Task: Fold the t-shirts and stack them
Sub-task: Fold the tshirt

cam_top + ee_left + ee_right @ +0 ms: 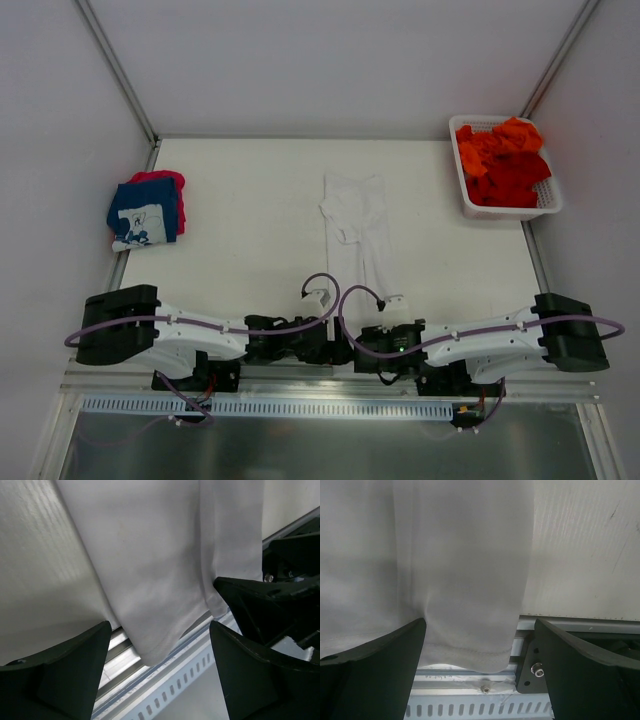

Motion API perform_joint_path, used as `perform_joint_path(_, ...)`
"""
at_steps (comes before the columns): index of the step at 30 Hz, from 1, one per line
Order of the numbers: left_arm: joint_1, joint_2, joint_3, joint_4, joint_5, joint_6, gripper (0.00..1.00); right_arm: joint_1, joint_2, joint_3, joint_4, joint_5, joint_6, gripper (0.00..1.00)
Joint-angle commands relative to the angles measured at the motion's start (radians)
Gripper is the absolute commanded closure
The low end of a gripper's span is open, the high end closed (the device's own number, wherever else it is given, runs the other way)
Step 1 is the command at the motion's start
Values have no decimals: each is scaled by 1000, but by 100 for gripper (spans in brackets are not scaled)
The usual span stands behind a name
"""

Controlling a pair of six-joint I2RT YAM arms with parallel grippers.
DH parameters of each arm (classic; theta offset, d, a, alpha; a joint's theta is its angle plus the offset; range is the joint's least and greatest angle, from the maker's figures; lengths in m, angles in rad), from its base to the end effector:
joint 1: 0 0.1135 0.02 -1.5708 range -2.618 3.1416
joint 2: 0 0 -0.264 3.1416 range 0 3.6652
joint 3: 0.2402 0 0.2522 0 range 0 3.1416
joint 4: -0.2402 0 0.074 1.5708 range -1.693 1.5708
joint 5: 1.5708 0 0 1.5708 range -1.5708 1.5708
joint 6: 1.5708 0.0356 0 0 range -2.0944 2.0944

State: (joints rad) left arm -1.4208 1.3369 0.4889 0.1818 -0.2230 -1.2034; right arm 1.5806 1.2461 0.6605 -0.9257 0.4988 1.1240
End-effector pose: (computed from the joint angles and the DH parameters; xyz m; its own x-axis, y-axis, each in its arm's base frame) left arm 0.0453 -0.2473 0.1591 -0.9089 -0.0770 -0.4099 0.2509 0.6844 -0.6846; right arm 0.0153 0.1795 0.1732 -0.7879 -0.4134 -0.4563 -0.3883 0.9088 -0.1527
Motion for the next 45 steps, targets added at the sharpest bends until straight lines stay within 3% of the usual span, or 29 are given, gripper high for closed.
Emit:
perform_joint_path(1, -20, 22, -35, 82, 50, -42, 19, 1, -17, -35, 42, -32, 42, 5)
perform_joint_path(12, -52, 42, -38, 122, 80, -78, 19, 15, -25, -76, 139, -48, 65, 6)
perform_joint_path(17, -58, 27, -42, 120, 79, -76, 23, 18, -34, -108, 208, -60, 65, 15)
perform_joint_path(19, -58, 22, -41, 110, 80, -81, 32, 18, -31, -113, 215, -68, 66, 23)
perform_joint_path(20, -58, 22, -36, 101, 83, -82, 50, 18, -27, -111, 215, -68, 65, 26)
perform_joint_path(22, -58, 25, -21, 62, 83, -84, 66, 18, -20, -111, 215, -72, 65, 35)
perform_joint_path(23, -58, 28, -16, 52, 85, -82, 79, 19, -19, -110, 214, -72, 63, 38)
perform_joint_path(26, -58, 34, 8, 12, 85, -74, 94, 19, -14, -104, 208, -75, 59, 54)
perform_joint_path(34, -58, 59, 60, -54, 88, -51, 98, 21, -5, -85, 180, -71, 63, 95)
perform_joint_path(36, -58, 61, 66, -65, 82, -48, 99, 21, -8, -90, 180, -69, 66, 100)
perform_joint_path(45, -58, 50, 122, -238, -13, -25, 100, 21, -19, -36, 127, -19, 42, 100)
